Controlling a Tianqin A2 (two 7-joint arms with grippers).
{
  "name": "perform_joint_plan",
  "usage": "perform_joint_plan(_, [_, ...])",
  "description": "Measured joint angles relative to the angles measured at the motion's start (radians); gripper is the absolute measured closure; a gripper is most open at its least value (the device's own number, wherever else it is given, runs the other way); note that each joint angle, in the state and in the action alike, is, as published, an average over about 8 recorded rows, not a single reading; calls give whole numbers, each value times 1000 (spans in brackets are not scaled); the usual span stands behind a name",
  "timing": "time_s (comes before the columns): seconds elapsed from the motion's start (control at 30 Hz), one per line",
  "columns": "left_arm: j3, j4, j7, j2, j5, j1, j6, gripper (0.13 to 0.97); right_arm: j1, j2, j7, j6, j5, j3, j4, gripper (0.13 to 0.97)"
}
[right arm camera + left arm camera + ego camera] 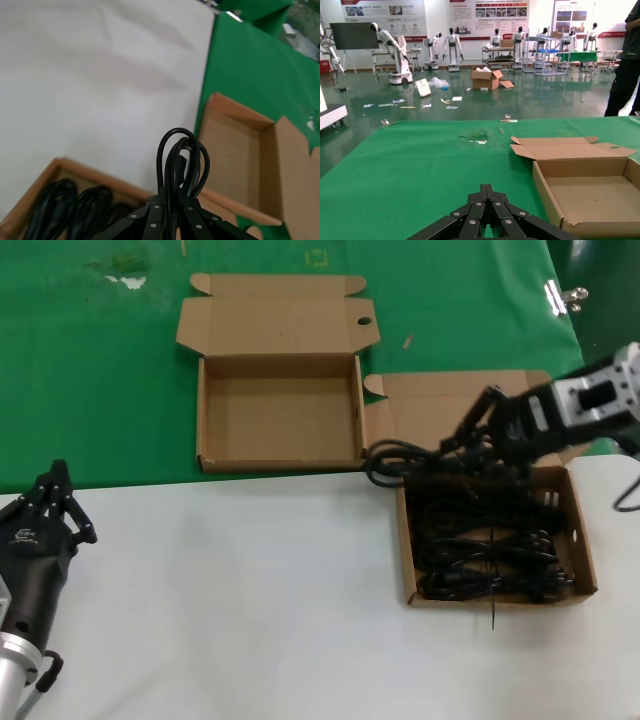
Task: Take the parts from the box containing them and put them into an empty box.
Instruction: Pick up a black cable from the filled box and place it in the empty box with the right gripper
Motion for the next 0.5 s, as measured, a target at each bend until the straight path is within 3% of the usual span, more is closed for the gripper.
perform_joint_plan(0.27, [0, 0, 0, 0, 0, 0, 0, 957, 48, -84, 31, 58, -5, -3, -76, 927])
perform_joint_plan(0.5, [0, 0, 0, 0, 0, 0, 0, 957, 133, -212, -65, 147, -13, -3, -279, 927])
